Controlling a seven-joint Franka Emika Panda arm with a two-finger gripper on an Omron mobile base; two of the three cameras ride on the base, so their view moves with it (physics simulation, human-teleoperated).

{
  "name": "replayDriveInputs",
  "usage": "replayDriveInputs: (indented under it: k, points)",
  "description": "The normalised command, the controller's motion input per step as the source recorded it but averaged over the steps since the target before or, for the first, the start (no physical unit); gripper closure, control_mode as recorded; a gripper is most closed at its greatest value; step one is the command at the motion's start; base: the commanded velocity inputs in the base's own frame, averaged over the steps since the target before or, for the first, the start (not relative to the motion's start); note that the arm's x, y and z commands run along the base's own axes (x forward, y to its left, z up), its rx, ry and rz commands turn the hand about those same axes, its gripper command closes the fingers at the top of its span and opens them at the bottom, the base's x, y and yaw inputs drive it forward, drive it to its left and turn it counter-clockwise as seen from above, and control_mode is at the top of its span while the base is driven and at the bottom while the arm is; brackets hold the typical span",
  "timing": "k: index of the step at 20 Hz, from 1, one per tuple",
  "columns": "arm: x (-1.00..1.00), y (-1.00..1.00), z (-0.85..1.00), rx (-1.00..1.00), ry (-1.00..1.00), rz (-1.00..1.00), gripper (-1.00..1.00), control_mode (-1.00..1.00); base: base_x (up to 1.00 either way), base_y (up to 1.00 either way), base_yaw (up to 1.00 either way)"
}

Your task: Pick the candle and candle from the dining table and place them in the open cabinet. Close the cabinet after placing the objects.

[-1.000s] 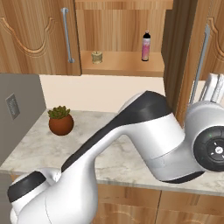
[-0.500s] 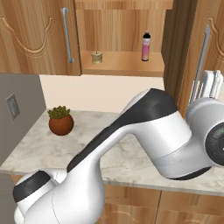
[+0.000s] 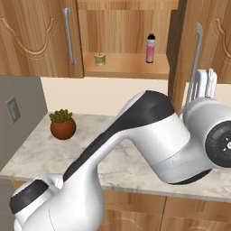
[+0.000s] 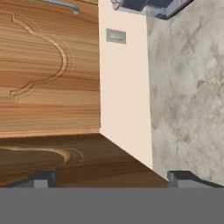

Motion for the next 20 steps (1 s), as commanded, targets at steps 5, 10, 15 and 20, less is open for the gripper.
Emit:
replayDriveInputs:
  k: [5, 10, 15, 20]
  points:
    - [0.00, 0.54, 0.00, -0.12, -0.05, 0.03, -1.00, -1.00, 0.00, 0.00, 0.00]
    - [0.04, 0.57, 0.00, -0.10, -0.04, 0.04, -1.00, -1.00, 0.00, 0.00, 0.00]
    - [0.12, 0.64, 0.00, -0.11, -0.01, 0.03, -1.00, -1.00, 0.00, 0.00, 0.00]
    - [0.20, 0.67, 0.00, -0.09, 0.00, 0.04, -1.00, -1.00, 0.00, 0.00, 0.00]
